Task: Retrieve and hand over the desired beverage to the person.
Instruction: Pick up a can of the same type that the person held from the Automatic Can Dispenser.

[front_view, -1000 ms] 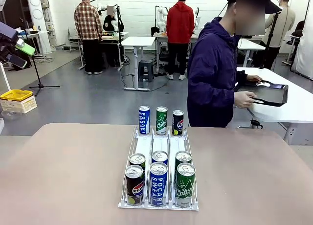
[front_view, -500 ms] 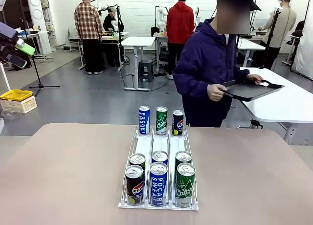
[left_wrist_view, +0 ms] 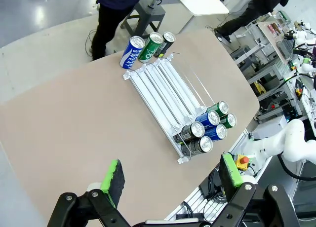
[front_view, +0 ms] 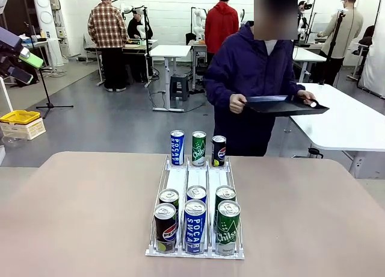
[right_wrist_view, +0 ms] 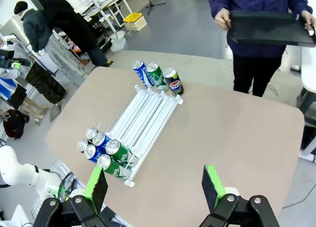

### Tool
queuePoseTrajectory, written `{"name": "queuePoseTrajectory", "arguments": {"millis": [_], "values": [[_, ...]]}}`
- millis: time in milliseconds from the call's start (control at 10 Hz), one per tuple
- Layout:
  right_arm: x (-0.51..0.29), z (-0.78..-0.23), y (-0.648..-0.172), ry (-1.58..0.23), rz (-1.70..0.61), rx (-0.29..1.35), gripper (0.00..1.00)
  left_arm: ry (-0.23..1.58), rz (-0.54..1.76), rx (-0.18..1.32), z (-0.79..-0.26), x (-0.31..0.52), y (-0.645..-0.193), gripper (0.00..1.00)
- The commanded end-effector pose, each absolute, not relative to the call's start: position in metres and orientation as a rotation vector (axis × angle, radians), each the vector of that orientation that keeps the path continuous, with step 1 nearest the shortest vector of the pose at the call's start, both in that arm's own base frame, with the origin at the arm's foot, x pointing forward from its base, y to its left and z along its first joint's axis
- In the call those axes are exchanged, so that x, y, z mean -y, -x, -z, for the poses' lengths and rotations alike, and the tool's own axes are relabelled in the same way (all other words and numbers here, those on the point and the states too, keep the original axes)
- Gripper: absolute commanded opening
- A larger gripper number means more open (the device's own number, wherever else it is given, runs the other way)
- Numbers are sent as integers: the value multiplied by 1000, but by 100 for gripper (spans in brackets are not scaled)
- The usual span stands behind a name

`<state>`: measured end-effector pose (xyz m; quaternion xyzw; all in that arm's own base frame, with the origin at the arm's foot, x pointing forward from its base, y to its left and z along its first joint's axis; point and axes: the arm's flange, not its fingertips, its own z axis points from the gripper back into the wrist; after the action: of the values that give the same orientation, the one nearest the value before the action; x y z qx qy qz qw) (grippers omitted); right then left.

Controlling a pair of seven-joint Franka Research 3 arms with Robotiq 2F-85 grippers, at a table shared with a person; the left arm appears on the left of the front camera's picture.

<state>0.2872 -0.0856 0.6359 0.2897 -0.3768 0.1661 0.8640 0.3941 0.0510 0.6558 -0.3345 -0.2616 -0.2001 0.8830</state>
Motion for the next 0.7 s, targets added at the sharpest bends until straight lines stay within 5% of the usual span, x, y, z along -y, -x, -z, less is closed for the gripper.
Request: {"name": "queuePoseTrajectory", "arguments": {"millis": [0, 600], "values": [[84, -635, -291, -635, -366, 798, 100, 709, 429, 550, -658, -52, -395, 100], [84, -635, -291, -635, -366, 798, 100, 709, 429, 550, -658, -52, -395, 100]]}}
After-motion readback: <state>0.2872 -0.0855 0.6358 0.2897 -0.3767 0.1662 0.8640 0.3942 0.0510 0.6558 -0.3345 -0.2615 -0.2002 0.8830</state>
